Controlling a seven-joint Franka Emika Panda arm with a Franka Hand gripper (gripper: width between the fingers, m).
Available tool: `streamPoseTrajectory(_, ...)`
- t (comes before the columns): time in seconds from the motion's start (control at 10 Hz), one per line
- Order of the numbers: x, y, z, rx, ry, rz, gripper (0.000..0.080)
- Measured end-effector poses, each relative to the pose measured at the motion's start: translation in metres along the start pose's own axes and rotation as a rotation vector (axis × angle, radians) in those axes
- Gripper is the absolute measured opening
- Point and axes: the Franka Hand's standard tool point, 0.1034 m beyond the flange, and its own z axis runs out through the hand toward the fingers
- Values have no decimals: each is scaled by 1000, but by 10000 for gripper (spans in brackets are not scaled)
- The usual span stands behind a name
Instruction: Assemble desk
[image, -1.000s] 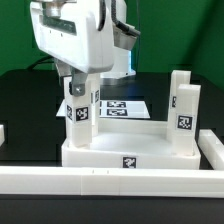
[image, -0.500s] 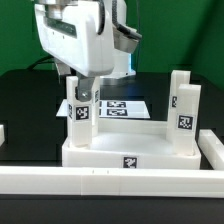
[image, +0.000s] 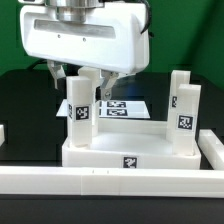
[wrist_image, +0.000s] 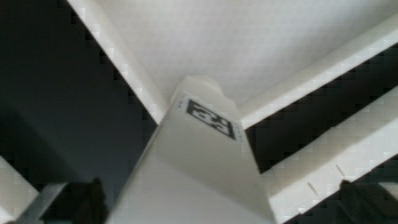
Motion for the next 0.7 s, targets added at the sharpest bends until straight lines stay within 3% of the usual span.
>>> streamPoseTrajectory(0.3,1,1,0,-3,3,-236,649)
streamPoseTrajectory(0.4,0,1,2,-20,20,-376,649)
streamPoseTrajectory(0.7,-7,5,4,-36,23,-621,649)
